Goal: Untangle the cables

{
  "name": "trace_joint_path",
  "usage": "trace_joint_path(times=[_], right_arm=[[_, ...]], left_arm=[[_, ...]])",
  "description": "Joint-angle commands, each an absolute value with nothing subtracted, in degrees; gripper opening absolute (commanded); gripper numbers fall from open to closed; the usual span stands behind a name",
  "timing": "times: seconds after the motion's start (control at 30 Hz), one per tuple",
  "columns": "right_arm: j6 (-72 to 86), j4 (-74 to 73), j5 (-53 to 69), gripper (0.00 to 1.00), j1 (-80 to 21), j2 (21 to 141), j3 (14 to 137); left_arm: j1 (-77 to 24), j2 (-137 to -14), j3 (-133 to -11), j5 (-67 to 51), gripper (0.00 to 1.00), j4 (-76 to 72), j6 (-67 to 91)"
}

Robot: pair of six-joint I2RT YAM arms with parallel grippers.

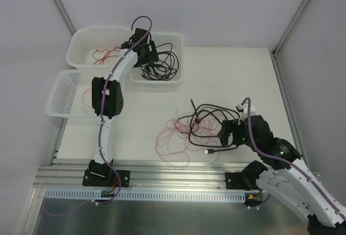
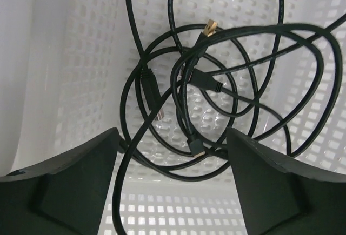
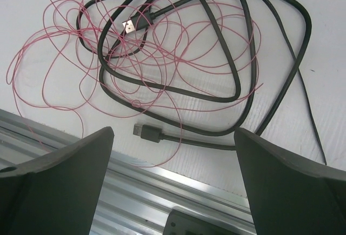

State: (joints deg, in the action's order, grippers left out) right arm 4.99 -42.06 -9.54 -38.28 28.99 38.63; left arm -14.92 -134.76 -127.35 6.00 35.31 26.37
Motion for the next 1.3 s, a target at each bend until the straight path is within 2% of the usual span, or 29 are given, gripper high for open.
trace_joint_path(times=[0.0,0.07,0.17,0.27,0.47,0.67,0.8,0.9,1.03,1.07,1.23,1.27], right_arm=[[4.2,-43.2,-11.0,1.0,-38.2,30.3,41.0],[5.0,-43.7,-12.7,1.0,-38.1,30.8,41.1],[8.0,-45.6,-16.6,1.0,-38.1,31.9,41.7],[10.2,-47.5,-18.5,1.0,-37.3,34.5,42.5],[11.7,-46.7,-15.5,1.0,-30.0,39.6,40.9],[10.2,-40.3,-5.7,1.0,-17.3,44.9,39.1],[9.7,-35.1,0.3,0.95,-10.2,51.1,38.6],[9.5,-33.6,1.5,0.88,-8.6,57.6,39.0],[11.1,-30.0,1.6,0.65,-8.6,63.1,37.6],[11.3,-29.4,1.5,0.62,-8.6,63.9,37.5],[11.8,-27.7,-1.4,0.43,-8.6,66.3,36.5],[11.8,-27.8,-1.6,0.42,-8.7,67.1,36.4]], left_arm=[[-15.0,-123.3,-123.9,4.4,0.86,33.0,25.4],[-16.0,-119.7,-122.2,4.7,0.94,33.0,24.2],[-19.3,-111.3,-118.2,6.1,0.99,33.0,21.5],[-24.3,-102.9,-112.7,6.5,0.99,33.0,18.8],[-35.0,-85.9,-91.5,3.2,0.99,33.0,19.2],[-42.1,-76.8,-72.4,3.4,0.99,32.8,24.1],[-45.8,-75.3,-63.1,4.8,0.96,31.8,27.7],[-46.7,-74.4,-56.6,4.6,0.94,28.1,30.7],[-47.1,-74.7,-50.5,1.5,0.92,22.3,34.4],[-47.1,-75.1,-49.2,1.1,0.92,21.3,34.8],[-47.3,-78.5,-48.3,0.8,0.92,18.5,35.7],[-47.3,-79.8,-48.4,0.8,0.92,18.5,35.7]])
